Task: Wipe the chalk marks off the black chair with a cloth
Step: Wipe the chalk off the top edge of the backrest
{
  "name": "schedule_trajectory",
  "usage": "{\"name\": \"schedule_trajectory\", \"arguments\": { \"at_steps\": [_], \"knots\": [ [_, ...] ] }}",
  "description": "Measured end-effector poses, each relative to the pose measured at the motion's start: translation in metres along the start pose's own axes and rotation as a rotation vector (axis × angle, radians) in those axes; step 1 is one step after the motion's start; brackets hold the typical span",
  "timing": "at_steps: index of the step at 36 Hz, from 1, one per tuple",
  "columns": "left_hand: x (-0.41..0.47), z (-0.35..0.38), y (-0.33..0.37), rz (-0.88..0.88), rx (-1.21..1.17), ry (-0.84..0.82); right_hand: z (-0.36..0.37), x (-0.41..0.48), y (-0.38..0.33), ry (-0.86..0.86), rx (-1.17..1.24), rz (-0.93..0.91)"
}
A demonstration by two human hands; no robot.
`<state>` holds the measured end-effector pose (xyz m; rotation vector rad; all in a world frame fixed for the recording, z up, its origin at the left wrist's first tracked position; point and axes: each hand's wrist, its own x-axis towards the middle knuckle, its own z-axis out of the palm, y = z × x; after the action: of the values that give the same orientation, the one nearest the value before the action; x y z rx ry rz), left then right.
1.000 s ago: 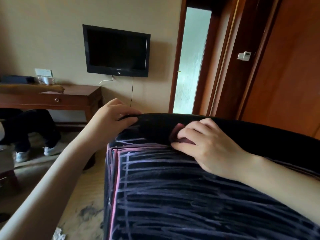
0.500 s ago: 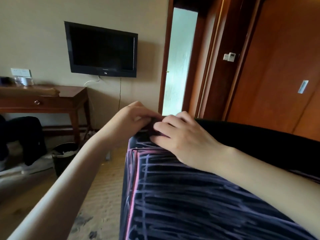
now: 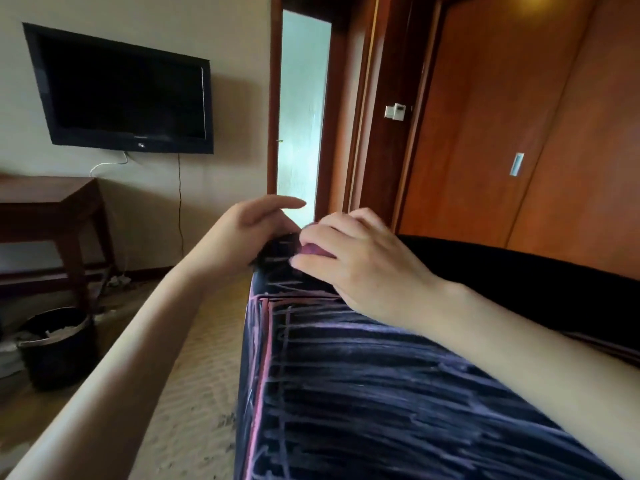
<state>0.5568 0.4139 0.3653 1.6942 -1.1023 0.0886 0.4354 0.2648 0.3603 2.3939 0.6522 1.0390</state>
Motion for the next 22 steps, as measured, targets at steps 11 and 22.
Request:
{"name": "schedule_trajectory", "arguments": {
  "at_steps": [11,22],
  "knots": [
    [0.015,0.01,-0.001,-0.02,-0.128,-0.048,-0.031,-0.074,0.034,-0.175,0.027,0.146],
    [0.016,0.017,-0.021,-0.125,-0.428,0.071,-0.01,-0.001,0.011,-0.008,0.145,0.098]
  ]
}}
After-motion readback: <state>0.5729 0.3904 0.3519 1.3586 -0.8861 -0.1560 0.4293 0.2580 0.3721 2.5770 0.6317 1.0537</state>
